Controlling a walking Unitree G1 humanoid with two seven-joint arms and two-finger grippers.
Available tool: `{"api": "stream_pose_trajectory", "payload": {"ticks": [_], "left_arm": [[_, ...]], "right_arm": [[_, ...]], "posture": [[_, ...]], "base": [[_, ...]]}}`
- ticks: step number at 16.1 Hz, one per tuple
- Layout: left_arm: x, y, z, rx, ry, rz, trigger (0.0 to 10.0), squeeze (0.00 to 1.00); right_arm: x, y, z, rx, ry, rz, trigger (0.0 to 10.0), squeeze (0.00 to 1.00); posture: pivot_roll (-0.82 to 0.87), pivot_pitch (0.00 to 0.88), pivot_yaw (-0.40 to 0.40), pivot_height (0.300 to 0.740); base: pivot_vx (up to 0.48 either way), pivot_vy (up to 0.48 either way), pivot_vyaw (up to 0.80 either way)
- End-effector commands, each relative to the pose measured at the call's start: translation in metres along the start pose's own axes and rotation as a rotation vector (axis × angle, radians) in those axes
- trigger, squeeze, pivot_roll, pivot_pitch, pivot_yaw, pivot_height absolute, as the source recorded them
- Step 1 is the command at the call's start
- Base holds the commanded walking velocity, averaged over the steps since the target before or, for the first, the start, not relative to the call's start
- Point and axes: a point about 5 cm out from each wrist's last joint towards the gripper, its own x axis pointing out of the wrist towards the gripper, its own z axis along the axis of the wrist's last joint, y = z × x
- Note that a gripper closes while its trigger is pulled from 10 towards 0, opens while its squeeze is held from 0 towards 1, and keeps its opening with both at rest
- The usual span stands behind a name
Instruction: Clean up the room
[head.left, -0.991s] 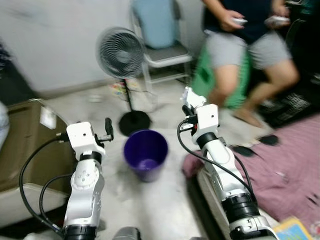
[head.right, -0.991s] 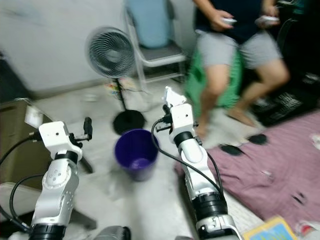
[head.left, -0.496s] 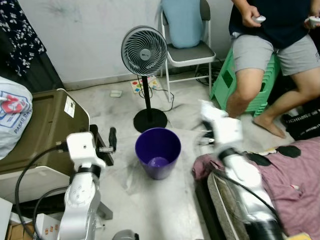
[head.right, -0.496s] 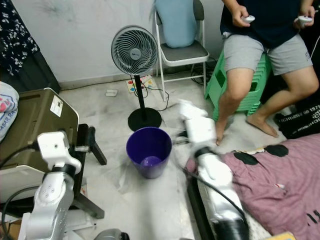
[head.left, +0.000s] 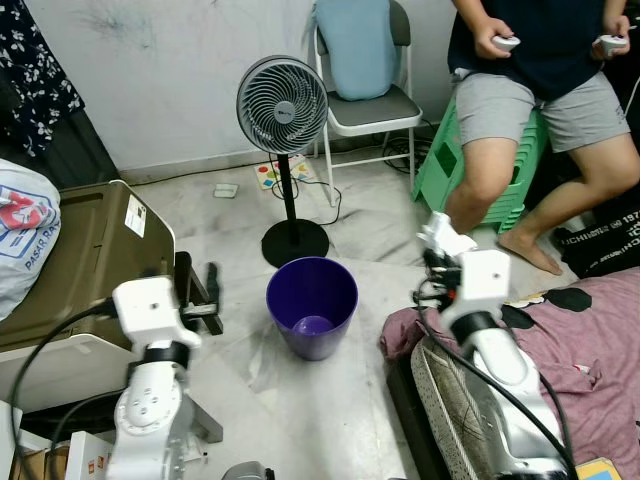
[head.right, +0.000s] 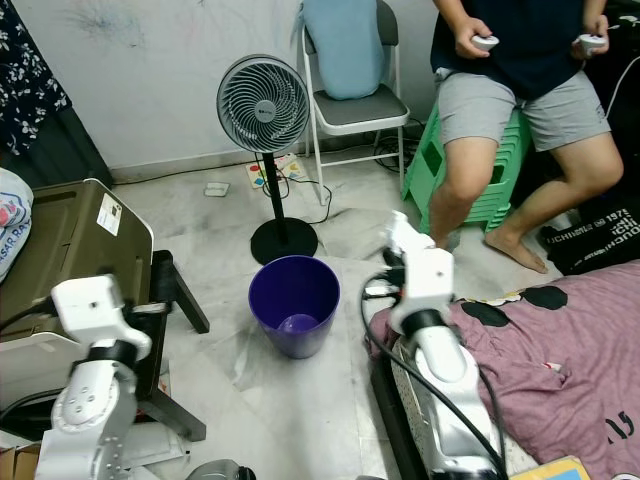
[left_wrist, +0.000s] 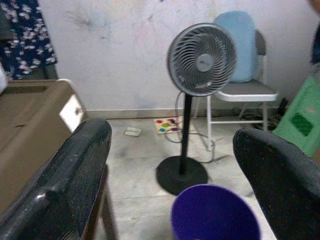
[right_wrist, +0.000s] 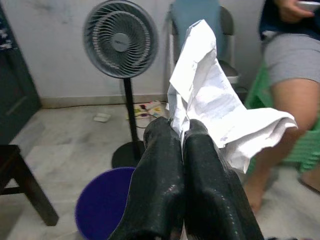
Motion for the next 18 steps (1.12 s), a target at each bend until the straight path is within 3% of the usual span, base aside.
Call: {"api": "stream_pose_trajectory", "payload": {"ticks": [1, 7, 13, 18], "left_arm": [[-0.0019, 0.0032, 0.0029, 0.007, 0.0, 0.009, 10.0, 0.0], [-0.0055, 0.0076, 0.001, -0.017, 0.021, 0.055, 10.0, 0.0], [-0.0057, 0.0069, 0.0027, -0.027, 0.013, 0.035, 10.0, 0.0], [-0.0048, 0.0055, 0.003, -0.032, 0.011, 0.018, 10.0, 0.0]], "right_arm": [[0.0015, 0.0018, 0.0068, -0.015, -0.014, 0.014, 10.0, 0.0], [0.0025, 0.0057, 0.0072, -0.01, -0.002, 0.034, 10.0, 0.0], [0.0065, 0.0095, 0.0092, 0.003, -0.003, 0.057, 10.0, 0.0], [0.0081, 0.0108, 0.008, 0.011, 0.009, 0.067, 10.0, 0.0]], "posture": [[-0.09, 0.009, 0.036, 0.74], [-0.09, 0.027, 0.032, 0.74], [-0.09, 0.033, 0.023, 0.74], [-0.09, 0.027, 0.019, 0.74]], "base": [[0.0, 0.0, 0.59], [0.0, 0.0, 0.8], [0.0, 0.0, 0.0], [0.316, 0.0, -0.08]]}}
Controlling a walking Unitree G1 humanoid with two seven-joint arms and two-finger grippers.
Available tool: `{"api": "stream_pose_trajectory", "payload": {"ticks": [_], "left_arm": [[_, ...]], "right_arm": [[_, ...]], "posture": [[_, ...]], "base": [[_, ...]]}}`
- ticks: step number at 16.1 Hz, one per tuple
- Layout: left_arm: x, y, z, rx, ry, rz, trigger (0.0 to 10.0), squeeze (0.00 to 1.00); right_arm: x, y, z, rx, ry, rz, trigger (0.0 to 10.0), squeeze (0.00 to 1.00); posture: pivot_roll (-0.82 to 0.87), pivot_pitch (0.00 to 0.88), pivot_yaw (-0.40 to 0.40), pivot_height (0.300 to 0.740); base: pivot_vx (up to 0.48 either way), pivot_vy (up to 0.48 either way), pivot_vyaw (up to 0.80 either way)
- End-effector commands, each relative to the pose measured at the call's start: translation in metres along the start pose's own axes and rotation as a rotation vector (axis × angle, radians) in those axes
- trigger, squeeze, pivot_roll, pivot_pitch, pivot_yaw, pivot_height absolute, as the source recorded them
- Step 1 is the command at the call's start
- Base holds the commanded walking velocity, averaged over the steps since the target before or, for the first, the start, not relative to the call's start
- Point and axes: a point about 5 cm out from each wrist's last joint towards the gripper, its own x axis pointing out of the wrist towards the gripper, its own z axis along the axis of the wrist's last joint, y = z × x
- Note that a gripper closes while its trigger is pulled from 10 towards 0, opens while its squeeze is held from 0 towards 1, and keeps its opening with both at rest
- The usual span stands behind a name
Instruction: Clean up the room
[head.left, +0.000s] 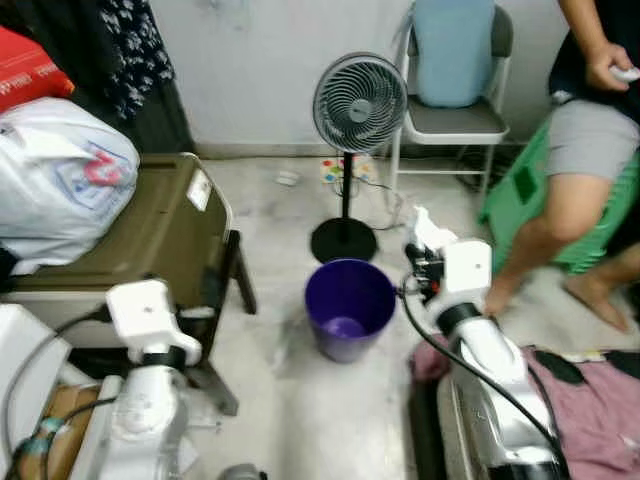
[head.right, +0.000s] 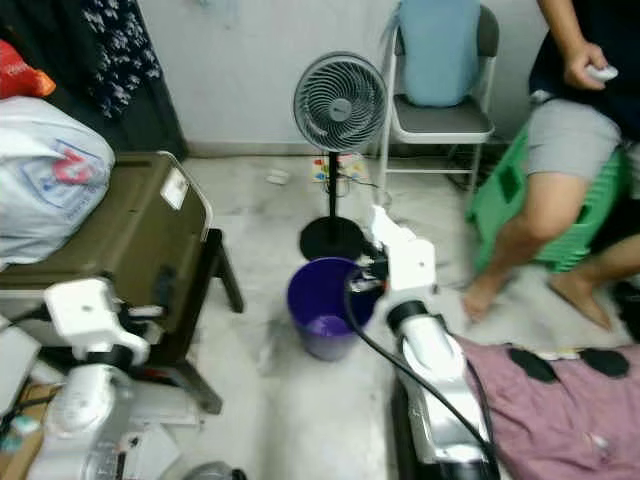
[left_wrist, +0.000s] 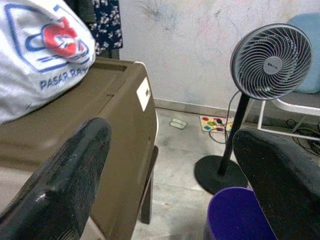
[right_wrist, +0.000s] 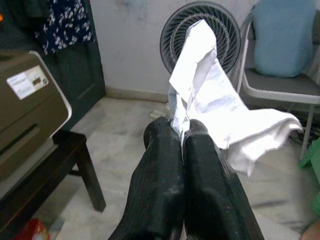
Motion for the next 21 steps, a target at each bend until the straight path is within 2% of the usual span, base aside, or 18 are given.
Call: {"api": "stream_pose_trajectory", "payload": {"ticks": [1, 12, 16, 21], "left_arm": [[0.0018, -0.0033, 0.0041, -0.006, -0.019, -0.015, 10.0, 0.0], [0.0051, -0.0046, 0.0048, -0.014, -0.021, -0.022, 10.0, 0.0], [0.0071, -0.0026, 0.0043, -0.01, -0.022, 0.007, 10.0, 0.0], [0.0083, -0.0038, 0.0045, -0.004, -0.018, -0.012, 10.0, 0.0]], "right_arm": [[0.0005, -0.0019, -0.0006, 0.006, 0.008, -0.001, 10.0, 0.0], [0.0054, 0.0007, 0.0006, 0.011, 0.002, 0.008, 10.0, 0.0], [0.0075, 0.0027, 0.0008, -0.005, 0.002, 0.019, 10.0, 0.0], [0.0081, 0.0042, 0.0006, -0.011, 0.002, 0.019, 10.0, 0.0]], "posture": [[-0.09, 0.024, 0.017, 0.74], [-0.09, 0.032, 0.018, 0.74], [-0.08, 0.032, 0.019, 0.74], [-0.09, 0.035, 0.024, 0.74]], "base": [[0.345, 0.0, -0.45], [0.374, 0.0, 0.0], [0.0, 0.0, 0.0], [0.0, 0.0, 0.8]]}}
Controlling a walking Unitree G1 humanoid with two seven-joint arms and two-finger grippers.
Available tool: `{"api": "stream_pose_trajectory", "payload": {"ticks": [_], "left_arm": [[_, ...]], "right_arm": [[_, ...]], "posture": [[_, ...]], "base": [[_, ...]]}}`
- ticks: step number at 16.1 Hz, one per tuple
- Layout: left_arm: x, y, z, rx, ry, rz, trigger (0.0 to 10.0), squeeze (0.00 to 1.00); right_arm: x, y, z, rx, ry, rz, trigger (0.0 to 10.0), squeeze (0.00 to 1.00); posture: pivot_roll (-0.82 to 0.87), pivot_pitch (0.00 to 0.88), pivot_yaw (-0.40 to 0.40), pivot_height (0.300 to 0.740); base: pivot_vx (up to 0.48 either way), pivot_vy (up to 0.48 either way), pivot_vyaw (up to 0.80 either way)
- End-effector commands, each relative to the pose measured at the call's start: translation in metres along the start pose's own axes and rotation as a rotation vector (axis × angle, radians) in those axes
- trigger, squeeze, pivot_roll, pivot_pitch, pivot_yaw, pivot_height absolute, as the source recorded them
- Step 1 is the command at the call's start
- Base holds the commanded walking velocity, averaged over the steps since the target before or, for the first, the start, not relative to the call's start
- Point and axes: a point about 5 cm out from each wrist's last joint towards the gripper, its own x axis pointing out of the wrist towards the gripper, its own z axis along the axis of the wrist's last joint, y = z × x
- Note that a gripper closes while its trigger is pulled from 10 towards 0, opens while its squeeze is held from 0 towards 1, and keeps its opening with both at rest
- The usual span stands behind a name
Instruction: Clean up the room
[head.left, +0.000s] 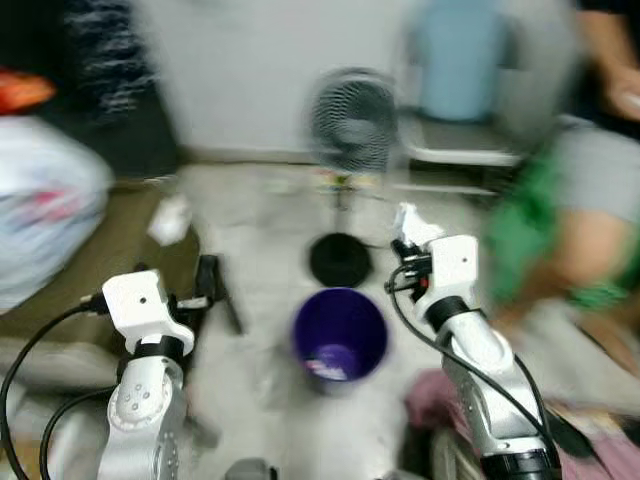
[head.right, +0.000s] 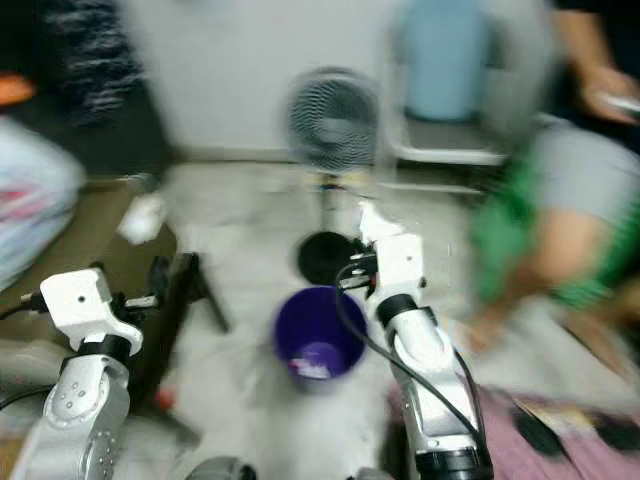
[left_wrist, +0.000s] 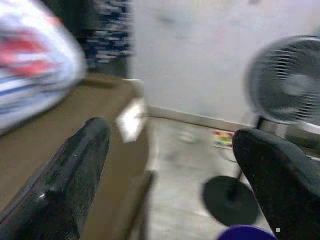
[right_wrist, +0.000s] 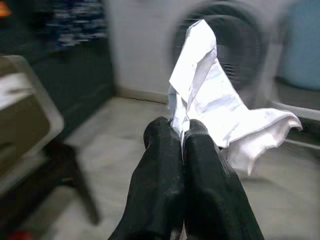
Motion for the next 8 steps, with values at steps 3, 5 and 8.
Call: {"api": "stream_pose_trajectory", "payload": {"ticks": [3, 5, 8], "left_arm": [[0.0, -0.0041, -0.001, -0.009, 0.009, -0.026, 10.0, 0.0], [-0.0001, -0.0044, -0.0006, -0.013, 0.005, -0.034, 10.0, 0.0], [-0.0002, -0.0046, -0.0006, -0.015, 0.005, -0.031, 10.0, 0.0]], "right_arm": [[0.0, -0.0032, 0.0019, -0.005, -0.006, -0.019, 10.0, 0.0], [0.0002, -0.0028, 0.0016, -0.003, -0.005, -0.018, 10.0, 0.0], [0.0007, -0.0028, 0.0014, -0.004, -0.004, -0.016, 10.0, 0.0]], "posture": [[-0.09, 0.035, 0.025, 0.74], [-0.09, 0.035, 0.025, 0.74], [-0.09, 0.035, 0.022, 0.74]], "base": [[0.0, 0.0, 0.37], [0.0, 0.0, 0.0], [0.184, 0.0, 0.0]]}}
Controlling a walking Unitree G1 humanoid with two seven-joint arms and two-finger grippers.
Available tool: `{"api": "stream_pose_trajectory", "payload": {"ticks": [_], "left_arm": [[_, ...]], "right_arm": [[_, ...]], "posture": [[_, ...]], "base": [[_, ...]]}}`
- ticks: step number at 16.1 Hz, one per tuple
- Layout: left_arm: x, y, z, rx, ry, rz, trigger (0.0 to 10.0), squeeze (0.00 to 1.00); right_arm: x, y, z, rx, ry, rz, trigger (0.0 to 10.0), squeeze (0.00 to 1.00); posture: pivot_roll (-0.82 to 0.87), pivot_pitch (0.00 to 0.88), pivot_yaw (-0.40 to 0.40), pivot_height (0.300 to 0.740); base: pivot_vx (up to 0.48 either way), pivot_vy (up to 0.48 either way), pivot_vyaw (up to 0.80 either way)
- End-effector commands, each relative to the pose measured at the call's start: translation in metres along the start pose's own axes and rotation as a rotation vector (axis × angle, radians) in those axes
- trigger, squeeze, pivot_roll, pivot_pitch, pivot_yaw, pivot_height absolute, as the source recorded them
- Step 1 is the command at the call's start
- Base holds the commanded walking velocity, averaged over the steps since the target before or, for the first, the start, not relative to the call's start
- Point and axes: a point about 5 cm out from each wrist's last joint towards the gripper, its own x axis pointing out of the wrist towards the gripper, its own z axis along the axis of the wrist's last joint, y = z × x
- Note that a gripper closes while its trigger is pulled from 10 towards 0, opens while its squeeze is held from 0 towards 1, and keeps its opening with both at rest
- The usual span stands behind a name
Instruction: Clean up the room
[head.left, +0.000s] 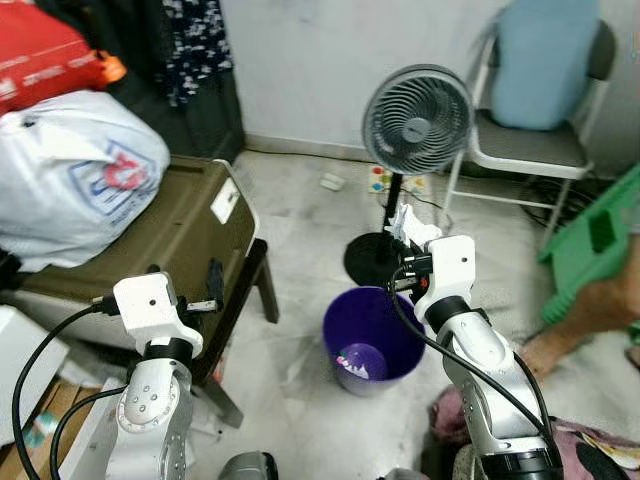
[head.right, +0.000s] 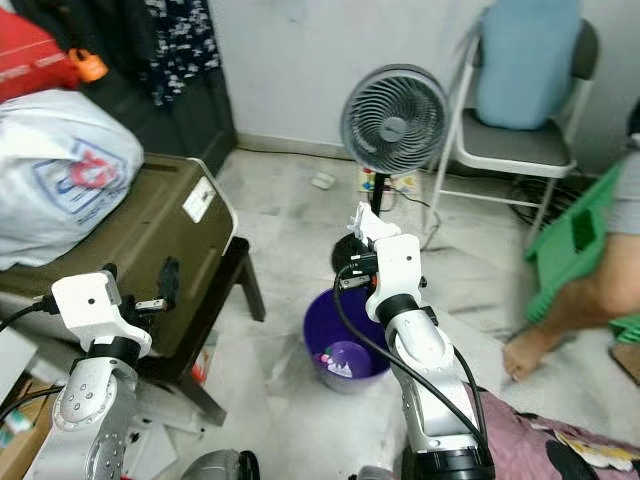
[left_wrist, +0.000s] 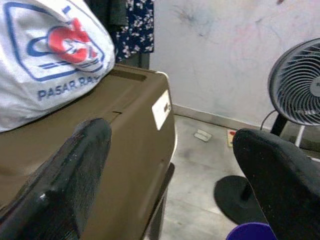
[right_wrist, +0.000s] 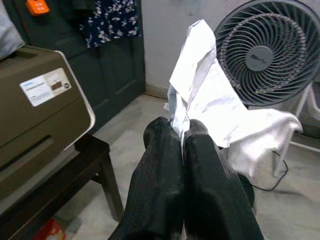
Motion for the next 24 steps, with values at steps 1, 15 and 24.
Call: {"api": "stream_pose_trajectory", "payload": {"ticks": [1, 15, 24], "left_arm": [[0.001, 0.0, 0.001, -0.001, -0.003, -0.003, 10.0, 0.0], [0.005, -0.001, 0.001, 0.012, -0.007, -0.013, 10.0, 0.0], [-0.004, 0.008, 0.007, 0.29, -0.028, -0.244, 10.0, 0.0]], "right_arm": [[0.001, -0.002, 0.001, -0.001, -0.003, -0.012, 10.0, 0.0], [0.01, 0.003, 0.006, -0.007, -0.041, 0.008, 10.0, 0.0], [0.03, 0.008, -0.009, 0.009, 0.093, -0.052, 10.0, 0.0]], "posture": [[-0.08, 0.032, 0.021, 0.74], [-0.07, 0.009, 0.02, 0.74], [-0.02, 0.018, 0.021, 0.74]], "base": [[0.285, 0.0, 0.0], [0.353, 0.0, 0.0], [0.0, 0.0, 0.0]]}}
